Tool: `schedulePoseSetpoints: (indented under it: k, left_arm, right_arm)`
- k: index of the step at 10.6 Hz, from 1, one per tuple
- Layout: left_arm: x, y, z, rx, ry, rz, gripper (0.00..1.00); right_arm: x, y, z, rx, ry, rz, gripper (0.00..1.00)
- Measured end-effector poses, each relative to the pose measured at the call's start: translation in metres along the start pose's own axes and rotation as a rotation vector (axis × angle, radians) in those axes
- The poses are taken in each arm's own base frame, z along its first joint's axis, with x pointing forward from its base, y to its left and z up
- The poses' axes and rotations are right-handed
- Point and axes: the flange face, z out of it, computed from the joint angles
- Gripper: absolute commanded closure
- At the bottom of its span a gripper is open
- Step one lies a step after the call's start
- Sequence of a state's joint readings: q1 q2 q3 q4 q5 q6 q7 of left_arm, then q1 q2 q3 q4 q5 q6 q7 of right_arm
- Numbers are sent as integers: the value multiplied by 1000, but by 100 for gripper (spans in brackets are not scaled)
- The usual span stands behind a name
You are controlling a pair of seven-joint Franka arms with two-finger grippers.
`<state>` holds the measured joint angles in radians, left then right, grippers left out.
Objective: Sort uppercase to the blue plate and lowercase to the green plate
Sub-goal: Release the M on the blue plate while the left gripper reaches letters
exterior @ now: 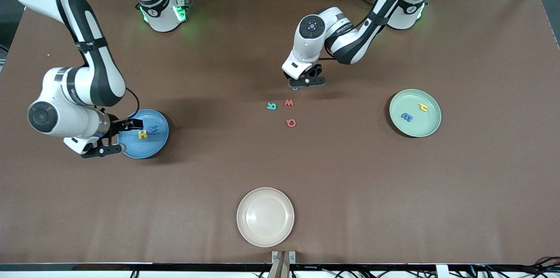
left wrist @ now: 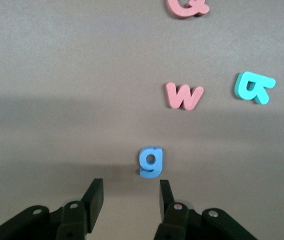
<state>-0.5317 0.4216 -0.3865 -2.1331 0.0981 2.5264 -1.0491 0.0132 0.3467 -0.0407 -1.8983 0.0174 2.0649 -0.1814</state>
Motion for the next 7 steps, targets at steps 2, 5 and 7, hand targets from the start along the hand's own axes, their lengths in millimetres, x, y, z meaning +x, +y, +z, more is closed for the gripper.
schedulePoseSetpoints:
  k: [2, 5, 7]
  left_arm:
    - [8, 5, 0, -11, 4, -7, 47]
    - [5, 12, 14, -15, 11, 13, 47]
    - [-2, 14, 29, 17, 43, 37, 47]
  right_arm:
    - [-6, 2, -49, -12, 81, 5, 0]
    - [-28, -1, -113, -19, 151, 5, 0]
    - [-43, -3, -138, -19, 166, 4, 0]
